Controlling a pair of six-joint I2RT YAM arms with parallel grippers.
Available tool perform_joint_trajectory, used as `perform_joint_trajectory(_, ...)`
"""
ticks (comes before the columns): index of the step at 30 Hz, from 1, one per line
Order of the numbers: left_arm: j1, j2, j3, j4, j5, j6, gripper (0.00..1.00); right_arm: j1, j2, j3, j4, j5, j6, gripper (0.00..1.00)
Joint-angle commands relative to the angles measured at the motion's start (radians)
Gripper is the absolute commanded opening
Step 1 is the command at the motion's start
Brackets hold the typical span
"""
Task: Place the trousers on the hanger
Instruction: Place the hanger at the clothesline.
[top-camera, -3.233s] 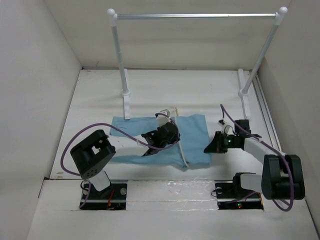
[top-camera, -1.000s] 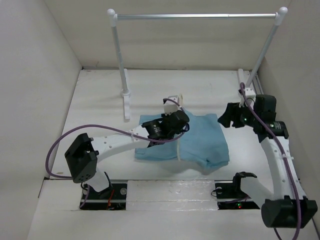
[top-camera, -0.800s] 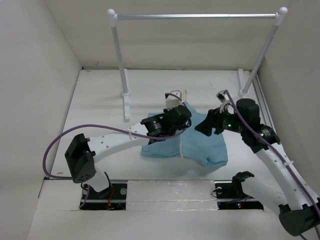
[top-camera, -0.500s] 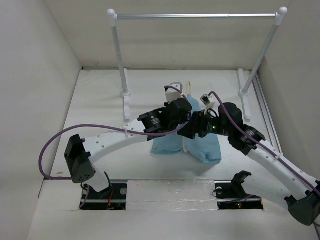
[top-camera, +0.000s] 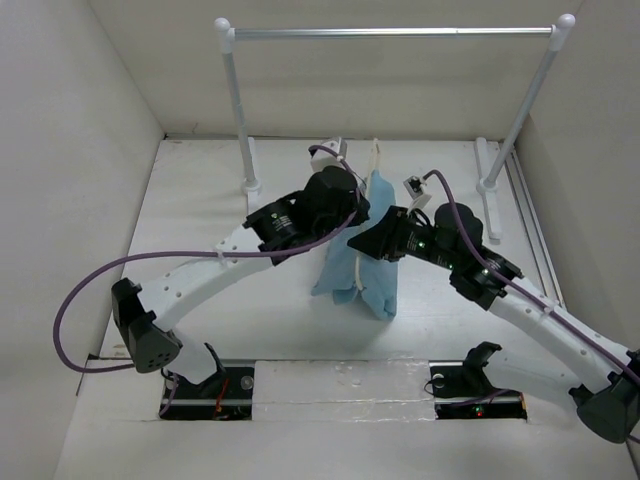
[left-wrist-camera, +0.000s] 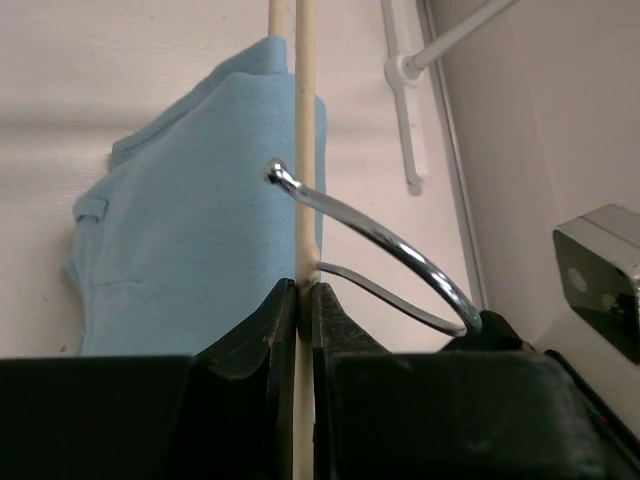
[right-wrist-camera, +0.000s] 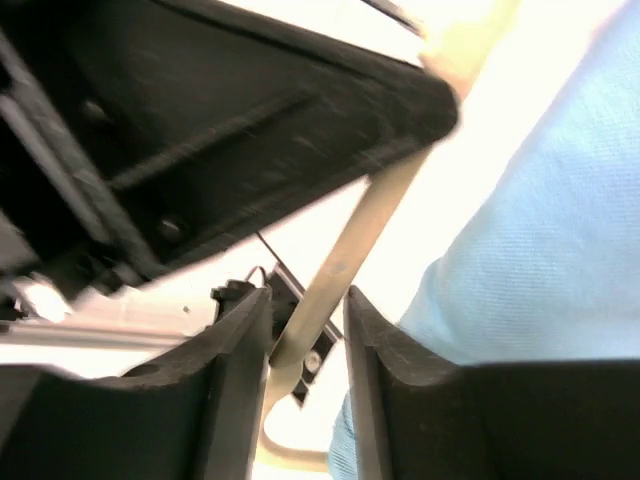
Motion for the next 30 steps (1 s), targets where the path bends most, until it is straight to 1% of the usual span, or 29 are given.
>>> perform_joint_trajectory(1,0.027,-0.113,0.098,0.163,0.085,-0.042,0.00,0.020,0.030,0.044,0.129,0.039,0.028,0.47)
perform_joint_trajectory(2,0.027,-0.113,0.102,0.163,0.089,-0.040,0.00,0.034,0.038,0.038,0.146,0.042,0.037,0.51)
perform_joint_trajectory(3,0.027,-0.112,0.104,0.165,0.095,-0.039,0.00,0.034,0.053,0.034,0.163,0.047,0.054,0.52)
perform_joint_trajectory(4,0.027,-0.110,0.105,0.171,0.103,-0.042,0.00,0.043,0.064,0.029,0.212,0.044,0.061,0.46)
perform_joint_trajectory(6,0.027,-0.109,0.110,0.168,0.118,-0.043,0.00,0.052,0.093,0.029,0.245,0.035,0.083,0.28)
perform_joint_trajectory(7,0.027,-0.109,0.111,0.171,0.123,-0.042,0.00,0.063,0.102,0.032,0.258,0.035,0.086,0.15)
perform_joint_trajectory(9,0.037,-0.106,0.118,0.174,0.138,-0.037,0.00,0.074,0.110,0.035,0.285,0.038,0.098,0.02)
perform_joint_trajectory(10,0.051,-0.109,0.121,0.173,0.144,-0.037,0.00,0.084,0.106,0.035,0.304,0.054,0.103,0.00)
perform_joint_trajectory(13,0.088,-0.115,0.122,0.185,0.172,-0.034,0.00,0.084,0.089,0.057,0.312,0.065,0.120,0.00)
perform_joint_trajectory(14,0.122,-0.118,0.125,0.188,0.207,-0.033,0.00,0.084,0.083,0.064,0.315,0.071,0.127,0.00)
perform_joint_trajectory(16,0.149,-0.110,0.150,0.199,0.238,-0.027,0.00,0.045,0.075,0.099,0.315,0.053,0.140,0.00)
perform_joint_trajectory(17,0.160,-0.110,0.160,0.205,0.261,-0.008,0.09,0.031,0.073,0.116,0.306,0.041,0.140,0.00)
perform_joint_trajectory(19,0.169,-0.109,0.196,0.225,0.269,0.018,0.25,0.000,0.075,0.179,0.265,0.018,0.138,0.00)
perform_joint_trajectory(20,0.169,-0.109,0.209,0.226,0.269,0.032,0.40,-0.027,0.078,0.201,0.256,0.010,0.132,0.00)
perform_joint_trajectory(21,0.169,-0.107,0.222,0.229,0.273,0.056,0.46,-0.043,0.081,0.219,0.243,0.003,0.126,0.00)
perform_joint_trajectory(22,0.169,-0.102,0.252,0.242,0.293,0.074,0.57,-0.084,0.087,0.254,0.230,-0.013,0.123,0.00)
perform_joint_trajectory(23,0.169,-0.102,0.253,0.242,0.293,0.082,0.57,-0.084,0.087,0.255,0.229,-0.013,0.123,0.00)
perform_joint_trajectory(25,0.169,-0.105,0.263,0.255,0.313,0.096,0.64,-0.113,0.093,0.270,0.231,-0.042,0.126,0.00)
perform_joint_trajectory(26,0.169,-0.104,0.268,0.254,0.316,0.102,0.64,-0.148,0.102,0.287,0.235,-0.053,0.124,0.00)
perform_joint_trajectory(29,0.169,-0.127,0.262,0.249,0.307,0.125,0.64,-0.204,0.112,0.320,0.242,-0.088,0.127,0.00)
perform_joint_trajectory(30,0.169,-0.150,0.244,0.252,0.299,0.137,0.64,-0.251,0.116,0.331,0.237,-0.102,0.127,0.00)
